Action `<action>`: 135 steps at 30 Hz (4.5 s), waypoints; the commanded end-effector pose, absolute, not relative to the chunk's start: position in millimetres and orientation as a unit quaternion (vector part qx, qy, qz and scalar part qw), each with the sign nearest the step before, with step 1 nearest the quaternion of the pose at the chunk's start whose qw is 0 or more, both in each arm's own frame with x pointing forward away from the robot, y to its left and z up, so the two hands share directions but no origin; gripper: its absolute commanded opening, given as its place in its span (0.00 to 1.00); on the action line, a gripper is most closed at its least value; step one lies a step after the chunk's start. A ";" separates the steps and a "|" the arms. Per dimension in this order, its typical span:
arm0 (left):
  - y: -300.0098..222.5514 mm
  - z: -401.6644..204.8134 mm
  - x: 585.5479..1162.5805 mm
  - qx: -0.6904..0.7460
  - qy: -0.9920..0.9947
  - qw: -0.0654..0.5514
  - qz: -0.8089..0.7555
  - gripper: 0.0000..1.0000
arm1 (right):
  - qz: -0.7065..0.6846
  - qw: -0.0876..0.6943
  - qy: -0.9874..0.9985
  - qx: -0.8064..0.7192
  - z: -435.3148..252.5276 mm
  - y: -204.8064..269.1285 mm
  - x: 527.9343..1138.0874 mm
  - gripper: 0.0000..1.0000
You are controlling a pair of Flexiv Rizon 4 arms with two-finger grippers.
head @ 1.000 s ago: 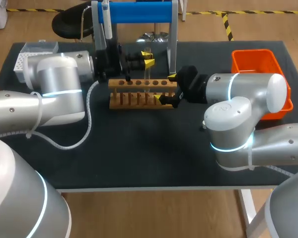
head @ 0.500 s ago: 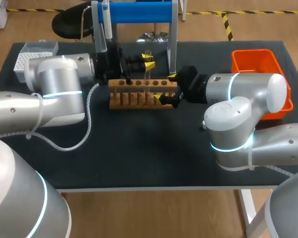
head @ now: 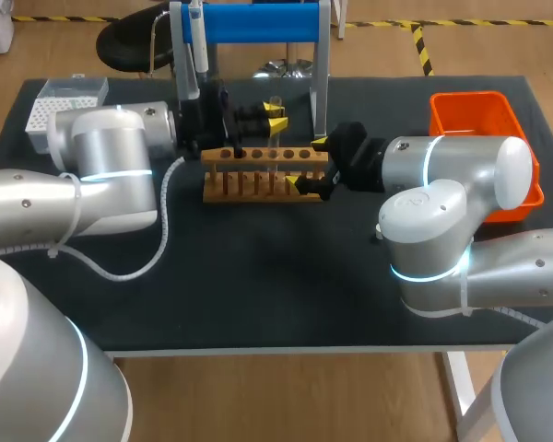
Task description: Invert the test tube, pick up the pipette, mount the tip to pipette, aspirate from beaker and dispense into the tube, eject the tip, return the pipette, and cap with the stopper.
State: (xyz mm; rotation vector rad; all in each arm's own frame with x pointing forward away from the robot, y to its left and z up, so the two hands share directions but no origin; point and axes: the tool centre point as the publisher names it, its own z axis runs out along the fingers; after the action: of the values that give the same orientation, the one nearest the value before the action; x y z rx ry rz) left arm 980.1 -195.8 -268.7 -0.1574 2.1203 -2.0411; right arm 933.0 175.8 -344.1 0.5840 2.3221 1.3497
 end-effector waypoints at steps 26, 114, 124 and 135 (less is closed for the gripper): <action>-196.8 -280.9 985.1 -0.047 0.711 0.087 -0.696 0.00 | 0.482 0.195 0.829 0.208 -344.4 175.6 933.0 1.00; 180.1 -290.5 987.9 -0.529 0.676 0.321 -0.401 1.00 | 0.482 0.195 0.829 0.208 -344.4 175.6 933.0 1.00; 205.4 -311.6 1017.5 -0.541 0.672 0.321 -0.391 1.00 | 0.482 0.195 0.829 0.208 -344.4 175.6 933.0 1.00; 215.7 -317.1 1031.2 -0.537 0.675 0.321 -0.392 1.00 | 0.482 0.195 0.829 0.208 -344.4 175.6 933.0 1.00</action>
State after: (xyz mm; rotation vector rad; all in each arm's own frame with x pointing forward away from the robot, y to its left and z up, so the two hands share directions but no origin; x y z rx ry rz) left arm 1028.2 216.3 -315.0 -1.4104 1.7771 -1.0279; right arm 933.0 175.7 -344.1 0.5839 2.3222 1.3497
